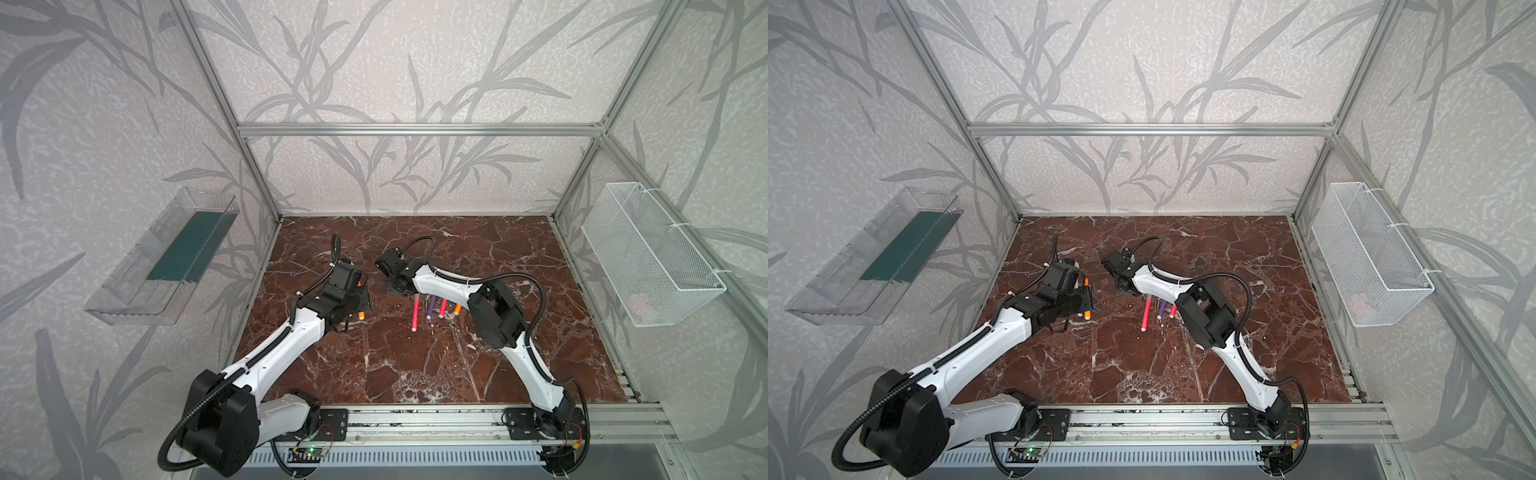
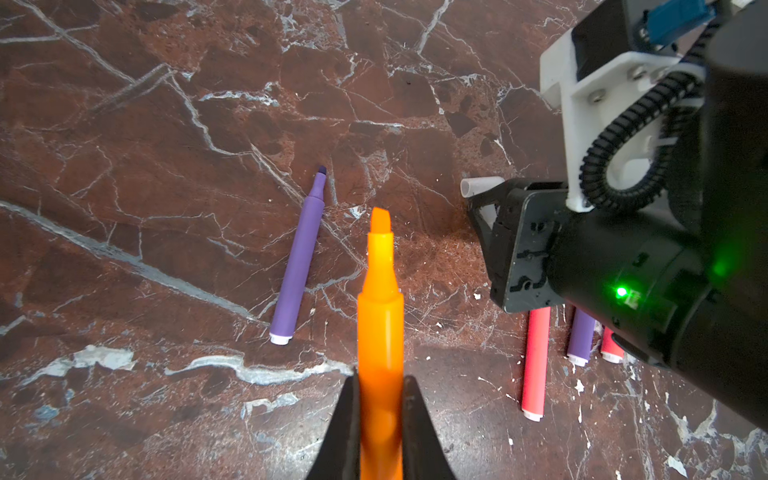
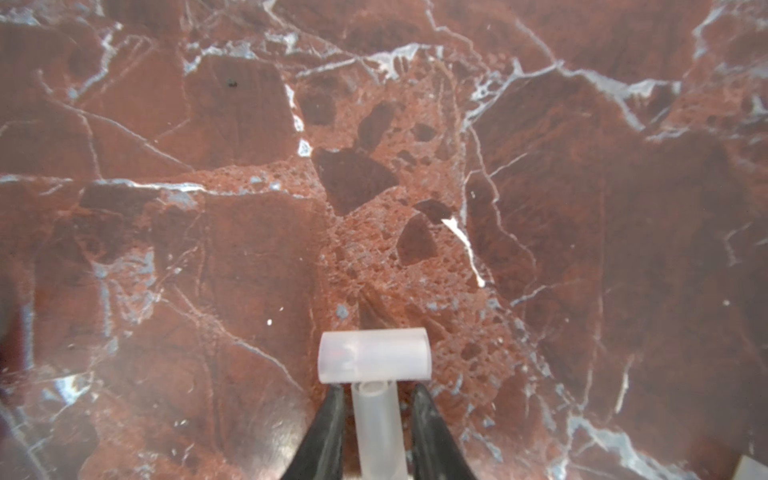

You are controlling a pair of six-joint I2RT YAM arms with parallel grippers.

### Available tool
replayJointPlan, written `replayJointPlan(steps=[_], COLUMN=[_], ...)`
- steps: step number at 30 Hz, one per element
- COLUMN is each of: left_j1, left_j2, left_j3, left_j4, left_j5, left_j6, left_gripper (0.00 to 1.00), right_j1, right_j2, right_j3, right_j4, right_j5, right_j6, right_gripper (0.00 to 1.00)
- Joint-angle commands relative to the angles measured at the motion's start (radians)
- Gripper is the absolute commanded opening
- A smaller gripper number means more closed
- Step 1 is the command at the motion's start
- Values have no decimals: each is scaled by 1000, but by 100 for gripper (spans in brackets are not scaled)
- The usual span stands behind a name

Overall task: Insert the pens into the pen caps
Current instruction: 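Lower the right gripper and grasp a white cap upright, then lift the white cap with the right gripper toward the left-held orange marker tip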

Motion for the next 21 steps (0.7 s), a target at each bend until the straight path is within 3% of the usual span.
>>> replayJointPlan(steps=[1,13,21], left_j1=[-5,-5,-64], left_j2=[-4,-16,-36], left_j3=[-1,-8,-33], left_j4=[-1,-3,73], left_j5=[-3,4,71], left_j6=[5,9,29], left_gripper=[0,0,0], right_j1=[5,5,0], right_j2=[10,-2,-272], right_j3=[1,-26,-314], right_j4=[-45,-35,169], right_j5=[11,5,4], right_j6=[-3,16,88], right_gripper=[27,10,9])
